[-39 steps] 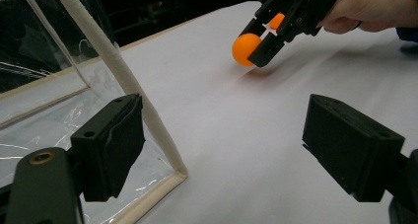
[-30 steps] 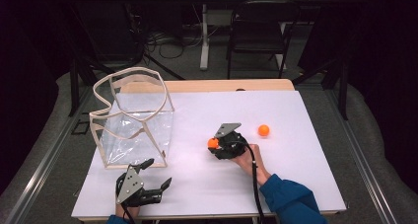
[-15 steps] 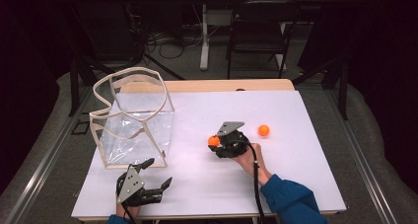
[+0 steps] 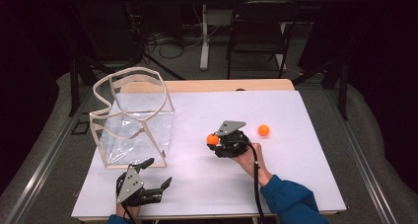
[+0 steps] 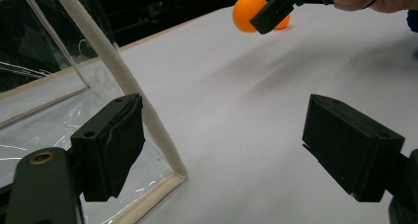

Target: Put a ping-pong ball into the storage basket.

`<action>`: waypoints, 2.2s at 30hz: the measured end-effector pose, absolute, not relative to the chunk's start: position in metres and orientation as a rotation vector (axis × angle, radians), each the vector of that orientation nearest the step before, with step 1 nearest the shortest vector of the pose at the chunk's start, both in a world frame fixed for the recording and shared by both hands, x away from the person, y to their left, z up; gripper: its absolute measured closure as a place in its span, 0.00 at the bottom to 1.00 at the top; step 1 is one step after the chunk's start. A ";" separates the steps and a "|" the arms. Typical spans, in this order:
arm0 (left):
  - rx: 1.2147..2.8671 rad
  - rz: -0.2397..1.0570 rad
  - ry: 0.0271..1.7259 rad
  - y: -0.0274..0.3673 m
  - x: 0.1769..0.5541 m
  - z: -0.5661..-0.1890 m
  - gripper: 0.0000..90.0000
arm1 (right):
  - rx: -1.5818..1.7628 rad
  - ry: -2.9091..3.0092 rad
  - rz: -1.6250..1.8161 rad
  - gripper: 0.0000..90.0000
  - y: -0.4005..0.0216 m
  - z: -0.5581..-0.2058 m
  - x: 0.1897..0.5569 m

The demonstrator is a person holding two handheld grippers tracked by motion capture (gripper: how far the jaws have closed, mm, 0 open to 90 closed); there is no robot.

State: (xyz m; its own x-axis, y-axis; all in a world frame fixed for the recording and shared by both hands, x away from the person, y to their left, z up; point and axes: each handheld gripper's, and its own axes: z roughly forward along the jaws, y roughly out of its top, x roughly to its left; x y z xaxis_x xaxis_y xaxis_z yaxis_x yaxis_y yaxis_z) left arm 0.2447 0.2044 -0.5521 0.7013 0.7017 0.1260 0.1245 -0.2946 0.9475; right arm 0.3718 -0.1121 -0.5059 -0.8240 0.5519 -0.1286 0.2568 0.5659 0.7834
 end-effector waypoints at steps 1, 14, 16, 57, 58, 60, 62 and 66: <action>1.809 0.652 0.652 0.205 0.245 -0.552 0.18 | 0.657 2.441 1.149 0.56 -0.113 -0.504 0.371; 1.811 0.653 0.651 0.204 0.245 -0.552 0.18 | 0.654 2.418 1.194 0.56 -0.116 -0.494 0.367; 1.810 0.652 0.650 0.205 0.245 -0.552 0.18 | 0.647 2.417 1.200 0.56 -0.116 -0.492 0.366; 1.804 0.653 0.660 0.206 0.246 -0.552 0.18 | 0.613 2.392 1.227 0.56 -0.102 -0.458 0.369; 1.805 0.653 0.659 0.206 0.246 -0.552 0.18 | 0.610 2.390 1.222 0.56 -0.101 -0.456 0.369; 1.802 0.651 0.662 0.206 0.246 -0.552 0.18 | 0.605 2.388 1.222 0.56 -0.101 -0.452 0.370; 1.808 0.650 0.657 0.206 0.246 -0.552 0.18 | 0.601 2.386 1.223 0.56 -0.100 -0.448 0.371; 1.801 0.652 0.658 0.205 0.246 -0.552 0.18 | 0.594 2.381 1.225 0.56 -0.099 -0.441 0.372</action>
